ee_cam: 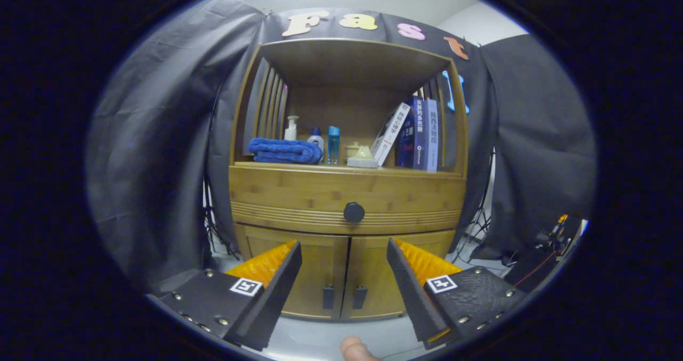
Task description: Pull open the drawer, take out the items inside it, and place them on the countertop above the cabinet.
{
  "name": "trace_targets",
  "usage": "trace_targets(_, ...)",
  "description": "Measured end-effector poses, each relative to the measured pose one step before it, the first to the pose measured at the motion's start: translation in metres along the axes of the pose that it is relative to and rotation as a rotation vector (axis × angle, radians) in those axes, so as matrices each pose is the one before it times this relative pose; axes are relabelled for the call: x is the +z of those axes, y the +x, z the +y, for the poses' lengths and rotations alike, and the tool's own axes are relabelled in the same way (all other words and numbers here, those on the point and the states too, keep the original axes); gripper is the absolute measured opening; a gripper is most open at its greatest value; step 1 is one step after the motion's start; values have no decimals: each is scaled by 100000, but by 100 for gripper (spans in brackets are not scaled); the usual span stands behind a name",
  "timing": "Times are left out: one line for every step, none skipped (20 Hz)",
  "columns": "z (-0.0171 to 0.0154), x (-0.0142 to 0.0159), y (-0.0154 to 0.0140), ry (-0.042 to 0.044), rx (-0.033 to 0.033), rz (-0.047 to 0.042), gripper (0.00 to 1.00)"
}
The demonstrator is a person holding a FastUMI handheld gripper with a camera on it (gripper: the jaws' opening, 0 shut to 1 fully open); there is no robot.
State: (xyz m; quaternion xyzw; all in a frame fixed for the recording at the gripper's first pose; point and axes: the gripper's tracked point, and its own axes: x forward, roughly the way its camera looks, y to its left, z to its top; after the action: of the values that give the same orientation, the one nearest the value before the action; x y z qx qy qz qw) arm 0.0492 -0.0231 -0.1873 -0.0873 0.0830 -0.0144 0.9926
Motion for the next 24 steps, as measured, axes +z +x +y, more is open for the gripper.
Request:
trace_targets(-352, 954, -896, -565, -1277, -664, 96)
trace_targets(192, 1095, -753, 293, 794, -1579, 96)
trace_targets(251, 1543, -363, 1279, 1111, -1482, 96)
trace_targets(207, 1419, -359, 1362, 991, -377, 96)
trace_targets(-64, 1474, -416, 867, 229, -154, 96)
trace_targets(-510, 1501, -378, 230, -1441, 184, 96)
trace_targets(-805, 1548, -545, 355, -2984, -348, 96)
trace_targets(-732, 1444, -348, 1500, -2542, -920, 96)
trace_targets(-173, 1118, -406, 2060, -556, 494, 96)
trace_targets(277, 563, -335, 2614, 829, 842, 96)
trace_targets(218, 854, -416, 2786, 1094, 900, 96)
trace_targets(96, 922, -437, 2357, 1072, 177, 96)
trace_targets(89, 888, -403, 1188, 780, -279, 96)
trace_targets(-125, 820, -274, 421, 10, -762, 96)
trace_targets(-104, 601, -227, -369, -94, -441, 96)
trace_targets(-26, 71, -55, -719, -109, 89, 96)
trace_targets(-111, 25, -73, -567, -358, 290, 96)
trace_targets(59, 62, -86, -249, 101, -98, 96)
trace_targets(120, -9, 55, -299, 309, -222, 96)
trace_targets(-16, -199, 29, -540, -224, 250, 96)
trace_targets(-35, -323, 28, -390, -15, 683, 96)
trace_targets(201, -329, 162, 22, 204, 436, 96)
trace_targets(130, -484, 170, 281, 167, 1540, 96)
trace_targets(380, -729, 26, 595, 994, 2002, 97)
